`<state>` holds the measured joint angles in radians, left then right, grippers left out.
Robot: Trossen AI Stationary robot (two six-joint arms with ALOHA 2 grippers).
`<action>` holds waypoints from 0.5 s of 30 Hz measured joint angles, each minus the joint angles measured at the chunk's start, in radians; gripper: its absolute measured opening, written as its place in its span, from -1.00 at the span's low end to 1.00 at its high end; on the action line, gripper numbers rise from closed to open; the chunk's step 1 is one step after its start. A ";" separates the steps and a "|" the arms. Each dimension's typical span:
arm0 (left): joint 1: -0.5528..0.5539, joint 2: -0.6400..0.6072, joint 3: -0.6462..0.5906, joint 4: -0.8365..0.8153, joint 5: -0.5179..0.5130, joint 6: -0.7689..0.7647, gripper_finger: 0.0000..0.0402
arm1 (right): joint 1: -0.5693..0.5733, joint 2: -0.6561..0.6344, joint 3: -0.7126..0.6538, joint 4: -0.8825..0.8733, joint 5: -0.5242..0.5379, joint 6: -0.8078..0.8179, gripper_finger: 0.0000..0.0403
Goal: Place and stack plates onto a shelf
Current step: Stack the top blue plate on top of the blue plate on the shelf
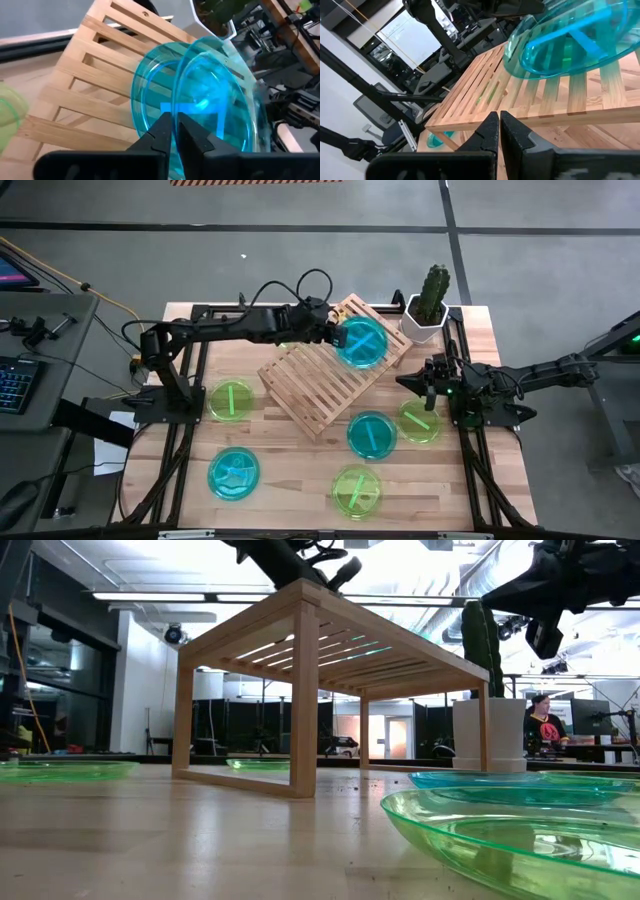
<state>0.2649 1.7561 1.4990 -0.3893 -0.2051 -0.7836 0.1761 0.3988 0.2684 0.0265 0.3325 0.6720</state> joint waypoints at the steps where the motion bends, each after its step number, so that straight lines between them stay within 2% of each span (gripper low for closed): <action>1: 0.000 0.000 0.000 0.000 -0.011 0.006 -0.86 | 0.000 0.000 0.000 0.000 0.000 0.000 -1.00; 4: 0.006 0.000 0.000 0.000 -0.040 0.026 -0.76 | 0.000 0.000 0.000 0.000 0.000 0.000 -1.00; 10: 0.018 0.000 0.000 0.042 -0.023 0.065 -0.52 | 0.000 0.000 0.000 0.033 0.000 0.000 -1.00; 15: 0.034 -0.035 0.000 0.067 0.027 0.136 -0.36 | 0.000 0.019 0.000 0.176 0.011 -0.008 -1.00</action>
<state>0.2993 1.7214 1.4986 -0.3226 -0.1781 -0.6472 0.1761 0.4177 0.2684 0.2030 0.3431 0.6642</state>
